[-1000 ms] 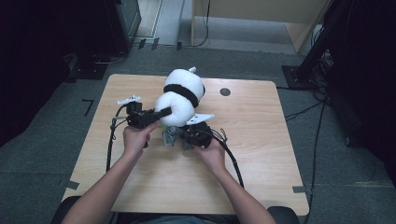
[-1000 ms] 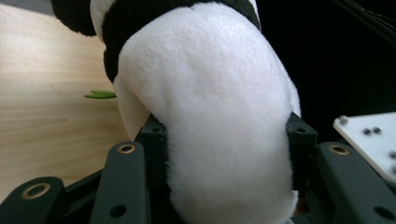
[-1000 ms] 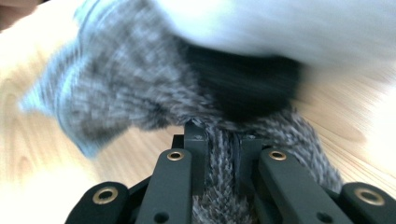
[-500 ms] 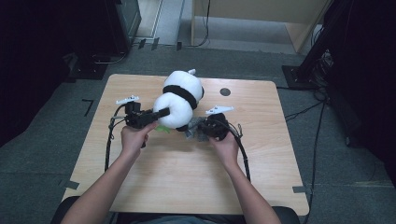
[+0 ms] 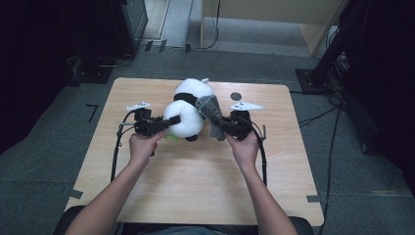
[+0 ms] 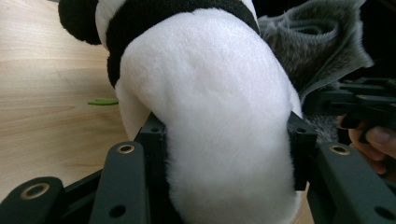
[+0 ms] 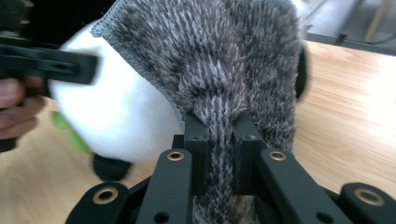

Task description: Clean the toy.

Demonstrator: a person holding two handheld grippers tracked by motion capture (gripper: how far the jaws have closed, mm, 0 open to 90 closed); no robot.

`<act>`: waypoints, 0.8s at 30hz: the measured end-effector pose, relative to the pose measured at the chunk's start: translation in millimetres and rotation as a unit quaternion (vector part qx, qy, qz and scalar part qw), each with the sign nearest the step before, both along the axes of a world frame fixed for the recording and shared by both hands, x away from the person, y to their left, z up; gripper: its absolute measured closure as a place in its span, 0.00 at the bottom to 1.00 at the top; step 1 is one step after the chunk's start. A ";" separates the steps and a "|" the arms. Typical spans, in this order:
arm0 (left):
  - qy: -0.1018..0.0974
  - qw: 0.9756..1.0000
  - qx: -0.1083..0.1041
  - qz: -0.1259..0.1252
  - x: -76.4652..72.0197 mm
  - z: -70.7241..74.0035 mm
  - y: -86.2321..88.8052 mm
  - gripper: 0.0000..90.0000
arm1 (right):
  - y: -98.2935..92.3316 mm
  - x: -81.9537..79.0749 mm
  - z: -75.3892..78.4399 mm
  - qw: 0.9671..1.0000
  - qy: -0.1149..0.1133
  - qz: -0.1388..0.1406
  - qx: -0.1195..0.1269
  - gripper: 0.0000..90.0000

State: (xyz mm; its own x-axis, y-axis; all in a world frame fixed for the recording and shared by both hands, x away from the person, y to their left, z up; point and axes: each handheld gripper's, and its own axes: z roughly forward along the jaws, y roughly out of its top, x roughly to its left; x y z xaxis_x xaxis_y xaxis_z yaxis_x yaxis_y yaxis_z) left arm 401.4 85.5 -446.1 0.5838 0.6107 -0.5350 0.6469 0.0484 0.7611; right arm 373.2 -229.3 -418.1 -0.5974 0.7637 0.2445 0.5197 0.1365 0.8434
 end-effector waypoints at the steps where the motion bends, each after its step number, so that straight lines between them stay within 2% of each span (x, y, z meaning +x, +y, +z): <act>1: -0.001 1.000 0.001 -0.002 -0.4 -0.4 -1.1 0.55 | 4.0 -1.8 2.0 1.000 -0.005 0.006 -0.001 0.90; 7: -0.004 1.000 0.004 -0.007 -3.7 -0.6 -8.3 0.54 | 28.8 -9.4 9.4 0.999 -0.011 0.043 0.001 0.90; 11: -0.001 1.000 0.004 -0.004 -3.4 -1.6 -7.6 0.55 | 42.7 -13.9 9.2 0.998 -0.012 0.054 -0.006 0.90; 14: 0.000 1.000 0.007 -0.005 -4.1 -3.2 -10.9 0.55 | 52.0 -16.7 9.1 0.997 -0.006 0.079 0.010 0.90; 18: -0.003 1.000 0.010 -0.010 -7.3 -2.4 -17.0 0.54 | 75.1 -24.8 6.3 0.994 -0.008 0.112 -0.013 0.90; 21: -0.002 1.000 0.013 -0.005 -7.4 -1.9 -15.8 0.55 | 86.3 -33.1 3.8 0.991 -0.044 0.111 -0.056 0.90; 24: 0.002 1.000 0.001 -0.001 -6.7 -0.9 -13.8 0.55 | 88.9 -34.8 1.6 0.991 -0.048 0.114 -0.054 0.90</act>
